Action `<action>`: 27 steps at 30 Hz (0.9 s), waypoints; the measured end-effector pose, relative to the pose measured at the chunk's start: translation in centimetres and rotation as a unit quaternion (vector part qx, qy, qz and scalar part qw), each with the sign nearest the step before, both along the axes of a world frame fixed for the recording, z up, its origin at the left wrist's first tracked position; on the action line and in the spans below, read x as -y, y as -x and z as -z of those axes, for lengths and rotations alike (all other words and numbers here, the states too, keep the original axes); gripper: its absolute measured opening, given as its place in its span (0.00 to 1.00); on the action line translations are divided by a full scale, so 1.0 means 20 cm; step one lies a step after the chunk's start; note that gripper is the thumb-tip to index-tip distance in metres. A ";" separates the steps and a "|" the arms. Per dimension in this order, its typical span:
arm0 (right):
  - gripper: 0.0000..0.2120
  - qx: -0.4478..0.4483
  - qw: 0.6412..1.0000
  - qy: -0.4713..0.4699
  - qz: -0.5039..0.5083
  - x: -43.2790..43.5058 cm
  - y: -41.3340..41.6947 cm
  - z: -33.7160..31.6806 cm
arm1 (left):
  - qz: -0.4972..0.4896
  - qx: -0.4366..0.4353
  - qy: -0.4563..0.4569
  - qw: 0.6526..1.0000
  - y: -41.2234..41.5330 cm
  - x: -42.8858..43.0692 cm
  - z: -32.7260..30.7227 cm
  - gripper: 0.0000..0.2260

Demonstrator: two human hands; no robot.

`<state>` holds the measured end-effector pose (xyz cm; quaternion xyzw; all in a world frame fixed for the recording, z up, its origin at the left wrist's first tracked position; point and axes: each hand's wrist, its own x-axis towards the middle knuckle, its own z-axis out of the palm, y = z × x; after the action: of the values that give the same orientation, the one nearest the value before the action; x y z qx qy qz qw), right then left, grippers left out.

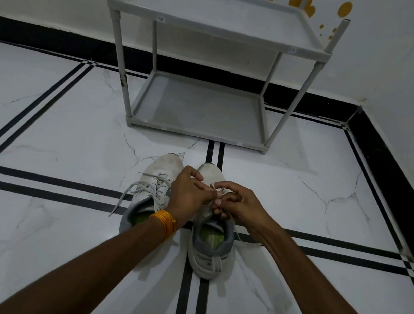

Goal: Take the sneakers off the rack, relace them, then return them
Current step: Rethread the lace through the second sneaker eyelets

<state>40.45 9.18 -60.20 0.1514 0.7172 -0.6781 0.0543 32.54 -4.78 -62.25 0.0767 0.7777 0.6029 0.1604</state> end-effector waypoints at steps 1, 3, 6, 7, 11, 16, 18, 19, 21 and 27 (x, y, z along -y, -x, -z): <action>0.15 -0.003 1.000 -0.003 0.000 0.00 0.00 0.00 | 0.010 0.034 -0.003 0.999 0.01 0.00 0.01 0.26; 0.15 -0.007 1.000 -0.014 -0.003 0.00 0.00 0.00 | 0.079 0.094 -0.021 0.992 0.02 0.00 0.00 0.22; 0.15 -0.015 0.999 -0.051 -0.009 0.01 0.00 0.00 | 0.177 0.085 -0.027 0.980 0.03 0.00 -0.01 0.08; 0.15 -0.017 0.998 -0.060 -0.009 0.02 0.00 0.00 | 0.181 0.069 -0.021 0.981 0.03 0.00 0.00 0.07; 0.16 -0.027 0.997 -0.070 -0.006 0.04 -0.02 -0.01 | 0.137 0.004 -0.020 0.990 0.01 -0.01 0.03 0.07; 0.16 -0.043 0.998 -0.030 0.028 0.05 -0.05 -0.01 | 0.094 -0.029 -0.041 0.994 -0.03 0.00 0.07 0.06; 0.14 -0.043 0.998 -0.007 0.052 0.04 -0.06 0.01 | 0.103 -0.062 -0.034 0.992 -0.04 0.01 0.06 0.04; 0.13 -0.042 0.997 -0.007 0.061 0.04 -0.06 0.01 | 0.115 -0.089 -0.026 0.989 -0.04 0.02 0.06 0.03; 0.10 -0.038 0.996 -0.011 0.075 0.04 -0.06 0.02 | 0.149 -0.139 0.000 0.979 -0.03 0.03 0.03 0.04; 0.07 -0.025 0.997 -0.040 0.054 0.05 -0.05 0.03 | 0.241 -0.122 0.018 0.963 0.03 0.10 -0.01 0.07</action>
<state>41.49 8.20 -60.86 0.1749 0.7356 -0.6544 -0.0070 31.90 -6.79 -62.06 0.3319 0.7609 0.5180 0.2061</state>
